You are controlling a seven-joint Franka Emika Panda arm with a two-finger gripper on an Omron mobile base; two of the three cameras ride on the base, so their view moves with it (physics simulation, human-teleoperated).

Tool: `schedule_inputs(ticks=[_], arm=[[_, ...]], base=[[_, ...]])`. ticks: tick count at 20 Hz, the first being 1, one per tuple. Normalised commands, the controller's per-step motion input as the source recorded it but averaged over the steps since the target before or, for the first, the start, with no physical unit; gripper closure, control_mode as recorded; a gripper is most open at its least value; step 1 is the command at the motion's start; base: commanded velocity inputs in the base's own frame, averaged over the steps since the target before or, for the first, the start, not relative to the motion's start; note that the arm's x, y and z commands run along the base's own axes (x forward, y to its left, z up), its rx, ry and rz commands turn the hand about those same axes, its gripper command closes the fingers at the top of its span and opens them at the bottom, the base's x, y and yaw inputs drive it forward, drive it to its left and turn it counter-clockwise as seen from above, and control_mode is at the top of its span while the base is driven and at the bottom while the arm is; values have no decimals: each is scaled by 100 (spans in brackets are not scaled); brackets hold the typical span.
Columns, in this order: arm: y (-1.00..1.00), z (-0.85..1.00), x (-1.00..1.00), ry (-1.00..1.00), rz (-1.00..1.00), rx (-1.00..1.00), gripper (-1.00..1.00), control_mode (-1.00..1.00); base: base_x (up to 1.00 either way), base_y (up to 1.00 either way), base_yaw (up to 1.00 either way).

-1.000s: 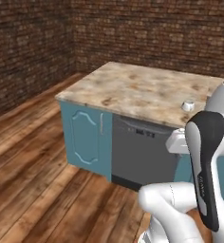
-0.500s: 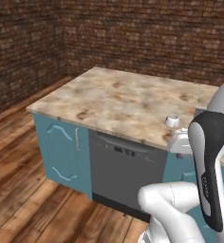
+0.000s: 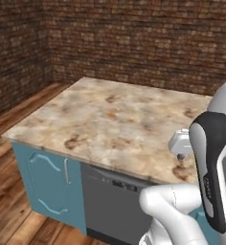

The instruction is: Clear the mugs and bowl far away from the sink.

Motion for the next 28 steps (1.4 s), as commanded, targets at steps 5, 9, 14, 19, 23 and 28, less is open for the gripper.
schedule_inputs(ticks=[5, 9, 14, 19, 23, 28], arm=[[0, 0, 0, 0, 0, 0, -100, 100], [0, 0, 0, 0, 0, 0, -100, 100], [0, 0, 0, 0, 0, 0, -100, 100], [0, 0, 0, 0, 0, 0, -100, 100], [0, 0, 0, 0, 0, 0, -100, 100], [0, 0, 0, 0, 0, 0, -100, 100]], base=[[62, -62, -15], [61, -69, -19], [61, -67, -44], [35, -36, -77], [67, -33, -46], [63, -26, -5]])
